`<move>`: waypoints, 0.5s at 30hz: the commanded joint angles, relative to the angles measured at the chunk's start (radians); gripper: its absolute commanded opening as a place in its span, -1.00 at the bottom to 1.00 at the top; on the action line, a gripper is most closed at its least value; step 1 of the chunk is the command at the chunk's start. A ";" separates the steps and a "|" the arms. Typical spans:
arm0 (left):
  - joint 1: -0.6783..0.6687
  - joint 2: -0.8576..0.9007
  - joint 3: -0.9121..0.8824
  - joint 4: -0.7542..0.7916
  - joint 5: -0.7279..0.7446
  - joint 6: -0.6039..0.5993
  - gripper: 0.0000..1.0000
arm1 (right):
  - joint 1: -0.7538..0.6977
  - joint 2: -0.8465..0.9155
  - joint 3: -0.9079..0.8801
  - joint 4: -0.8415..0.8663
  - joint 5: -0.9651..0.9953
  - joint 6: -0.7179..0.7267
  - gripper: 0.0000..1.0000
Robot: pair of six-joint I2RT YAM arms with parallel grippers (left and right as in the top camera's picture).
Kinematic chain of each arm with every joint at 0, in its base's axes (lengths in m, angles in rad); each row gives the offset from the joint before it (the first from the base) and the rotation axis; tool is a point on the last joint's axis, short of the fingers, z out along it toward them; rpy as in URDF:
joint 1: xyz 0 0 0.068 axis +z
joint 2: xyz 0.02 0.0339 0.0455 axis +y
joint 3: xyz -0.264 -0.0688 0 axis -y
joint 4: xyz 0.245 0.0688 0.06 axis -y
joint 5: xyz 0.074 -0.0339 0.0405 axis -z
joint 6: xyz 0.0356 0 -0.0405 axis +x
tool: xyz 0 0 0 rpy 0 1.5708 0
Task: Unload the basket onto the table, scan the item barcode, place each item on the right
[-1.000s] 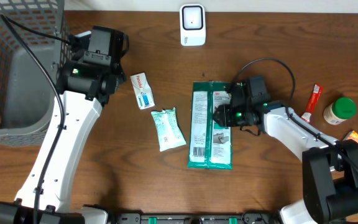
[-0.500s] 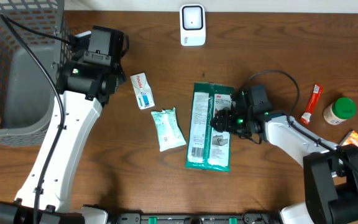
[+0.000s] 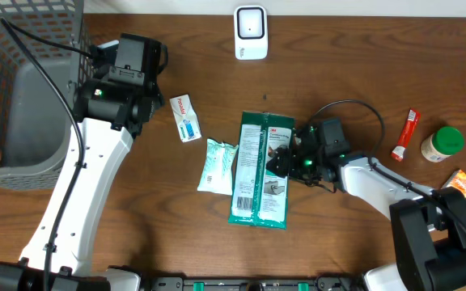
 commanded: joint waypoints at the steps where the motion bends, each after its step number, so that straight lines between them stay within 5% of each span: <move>1: 0.002 0.004 -0.005 -0.003 -0.013 0.013 0.64 | 0.048 0.040 -0.037 -0.016 0.046 0.032 0.18; 11: 0.002 0.004 -0.005 -0.003 -0.013 0.013 0.64 | 0.129 0.041 -0.037 0.062 0.144 0.124 0.10; 15: 0.002 0.004 -0.005 -0.003 -0.013 0.013 0.64 | 0.156 0.041 -0.037 0.083 0.189 0.180 -0.26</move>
